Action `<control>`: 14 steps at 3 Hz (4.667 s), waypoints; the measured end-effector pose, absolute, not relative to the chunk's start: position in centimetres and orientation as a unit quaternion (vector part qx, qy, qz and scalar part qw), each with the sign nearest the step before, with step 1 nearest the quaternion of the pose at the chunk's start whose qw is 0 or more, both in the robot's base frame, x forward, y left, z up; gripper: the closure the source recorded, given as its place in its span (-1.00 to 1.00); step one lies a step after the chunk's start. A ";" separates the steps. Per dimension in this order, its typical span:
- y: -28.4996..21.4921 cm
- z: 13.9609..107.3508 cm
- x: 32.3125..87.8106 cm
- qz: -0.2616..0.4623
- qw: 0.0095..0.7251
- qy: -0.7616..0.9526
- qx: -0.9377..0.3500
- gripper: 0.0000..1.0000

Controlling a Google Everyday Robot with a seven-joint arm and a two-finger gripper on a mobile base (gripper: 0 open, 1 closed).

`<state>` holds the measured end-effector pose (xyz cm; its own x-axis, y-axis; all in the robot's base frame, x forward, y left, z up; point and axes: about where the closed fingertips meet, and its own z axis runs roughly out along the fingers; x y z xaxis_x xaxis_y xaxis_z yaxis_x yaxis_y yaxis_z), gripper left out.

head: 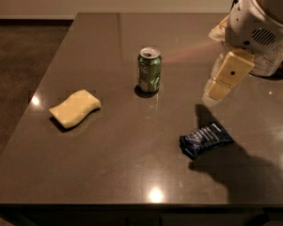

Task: Move green can near rxbar blueberry

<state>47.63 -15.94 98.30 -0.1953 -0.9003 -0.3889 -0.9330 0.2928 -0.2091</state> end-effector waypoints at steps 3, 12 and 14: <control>-8.2 97.2 54.8 0.111 0.294 0.768 -0.558 -1.00; -7.7 95.9 57.7 0.188 0.279 0.771 -0.540 1.00; -13.6 94.9 55.0 0.189 0.275 0.801 -0.497 1.00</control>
Offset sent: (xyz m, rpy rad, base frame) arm 0.0764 0.0848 -0.0050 0.2338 -0.0685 -0.0303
